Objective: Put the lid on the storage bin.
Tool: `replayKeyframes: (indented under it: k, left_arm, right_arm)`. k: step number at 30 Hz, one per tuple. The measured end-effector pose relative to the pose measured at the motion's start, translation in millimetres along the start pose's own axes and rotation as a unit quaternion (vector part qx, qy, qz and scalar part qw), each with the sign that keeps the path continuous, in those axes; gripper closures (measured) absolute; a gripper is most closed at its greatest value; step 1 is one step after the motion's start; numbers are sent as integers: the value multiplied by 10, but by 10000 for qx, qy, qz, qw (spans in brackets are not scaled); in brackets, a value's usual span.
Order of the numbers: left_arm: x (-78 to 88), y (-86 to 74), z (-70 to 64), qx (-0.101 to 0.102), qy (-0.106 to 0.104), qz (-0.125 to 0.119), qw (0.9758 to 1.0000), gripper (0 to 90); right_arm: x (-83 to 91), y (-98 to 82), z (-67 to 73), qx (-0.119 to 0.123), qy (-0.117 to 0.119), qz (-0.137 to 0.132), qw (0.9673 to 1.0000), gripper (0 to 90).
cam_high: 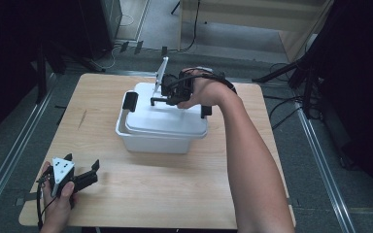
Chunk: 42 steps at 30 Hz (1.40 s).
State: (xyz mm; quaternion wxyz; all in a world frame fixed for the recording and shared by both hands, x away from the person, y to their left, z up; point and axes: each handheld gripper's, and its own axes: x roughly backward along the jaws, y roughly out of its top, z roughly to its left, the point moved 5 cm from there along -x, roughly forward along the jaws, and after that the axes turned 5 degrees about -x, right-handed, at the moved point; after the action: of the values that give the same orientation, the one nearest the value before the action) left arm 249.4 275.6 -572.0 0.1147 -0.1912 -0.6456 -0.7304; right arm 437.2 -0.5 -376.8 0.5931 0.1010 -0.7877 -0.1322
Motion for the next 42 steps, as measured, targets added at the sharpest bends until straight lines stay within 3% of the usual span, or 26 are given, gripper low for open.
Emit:
replayKeyframes:
  k: [5,6,7,15,34,39,42]
  left_arm:
    - [-3,1,0,-6,-1,-1,10000,90]
    - [-3,1,-1,-6,-3,0,10000,90]
    - [-3,1,0,-13,-7,6,10000,90]
    - [-6,2,-4,-16,-1,1,10000,89]
    - [-4,1,-2,-13,-6,3,10000,90]
    - [-6,1,-3,-11,-10,2,10000,90]
    - [-7,2,-4,-21,-11,6,10000,90]
  right_arm:
    - [-81,81,15,103,70,-14,9999,857]
    - [-83,88,33,13,80,47,10000,857]
    - [-96,109,24,112,93,7,9999,857]
    - [-132,175,51,37,142,37,9999,857]
    - [-263,277,75,128,187,55,9997,853]
    - [-214,271,114,-24,294,53,9996,742]
    - [-173,255,115,16,339,-7,9994,703]
